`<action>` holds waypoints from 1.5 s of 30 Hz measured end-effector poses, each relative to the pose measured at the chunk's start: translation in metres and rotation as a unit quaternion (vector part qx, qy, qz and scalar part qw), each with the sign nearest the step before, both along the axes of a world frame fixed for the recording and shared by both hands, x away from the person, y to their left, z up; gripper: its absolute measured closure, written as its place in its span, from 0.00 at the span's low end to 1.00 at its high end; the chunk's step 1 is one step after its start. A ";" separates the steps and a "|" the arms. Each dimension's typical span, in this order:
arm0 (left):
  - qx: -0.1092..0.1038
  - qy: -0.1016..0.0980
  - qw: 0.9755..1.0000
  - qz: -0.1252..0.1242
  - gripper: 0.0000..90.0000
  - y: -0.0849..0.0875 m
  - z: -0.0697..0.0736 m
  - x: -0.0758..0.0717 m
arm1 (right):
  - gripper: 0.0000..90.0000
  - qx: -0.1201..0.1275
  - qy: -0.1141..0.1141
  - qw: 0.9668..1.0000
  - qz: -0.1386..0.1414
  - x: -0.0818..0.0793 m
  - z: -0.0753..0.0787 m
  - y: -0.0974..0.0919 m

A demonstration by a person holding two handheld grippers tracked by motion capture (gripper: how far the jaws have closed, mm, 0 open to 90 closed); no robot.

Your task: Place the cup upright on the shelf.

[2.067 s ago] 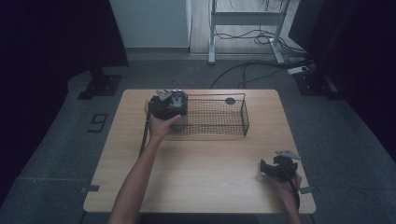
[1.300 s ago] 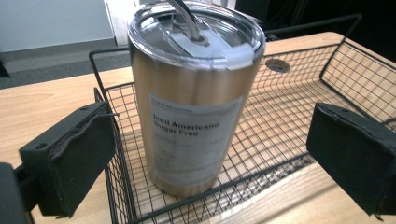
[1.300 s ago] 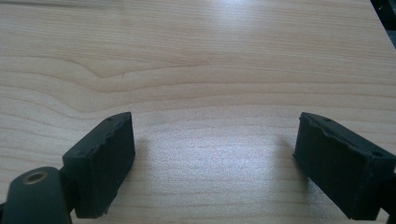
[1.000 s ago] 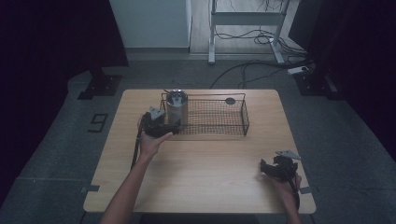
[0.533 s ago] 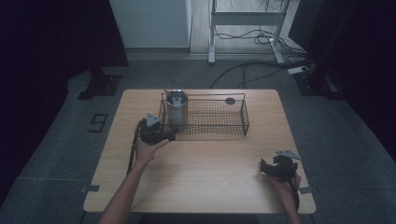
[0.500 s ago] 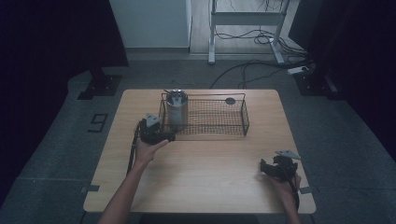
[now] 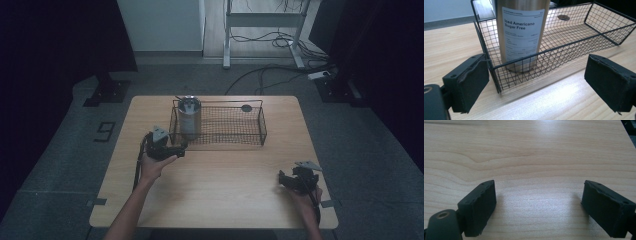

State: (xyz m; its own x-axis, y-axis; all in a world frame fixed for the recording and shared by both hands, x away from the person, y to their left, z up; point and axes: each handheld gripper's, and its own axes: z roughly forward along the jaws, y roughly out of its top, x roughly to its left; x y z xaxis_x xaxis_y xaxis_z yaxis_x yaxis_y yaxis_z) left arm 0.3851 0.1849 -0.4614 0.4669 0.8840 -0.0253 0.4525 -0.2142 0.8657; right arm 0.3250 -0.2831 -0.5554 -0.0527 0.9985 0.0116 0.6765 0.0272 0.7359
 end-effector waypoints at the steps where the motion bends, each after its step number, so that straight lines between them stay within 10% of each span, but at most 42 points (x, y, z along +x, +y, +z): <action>1: 0.000 0.000 1.000 -0.001 0.06 0.000 0.000 -0.002 | 0.14 0.000 0.000 1.000 0.000 0.000 0.000 0.000; 45: -0.019 0.059 0.998 -0.009 0.08 0.031 -0.052 -0.067 | 0.13 0.000 0.000 1.000 -0.001 0.000 0.000 0.000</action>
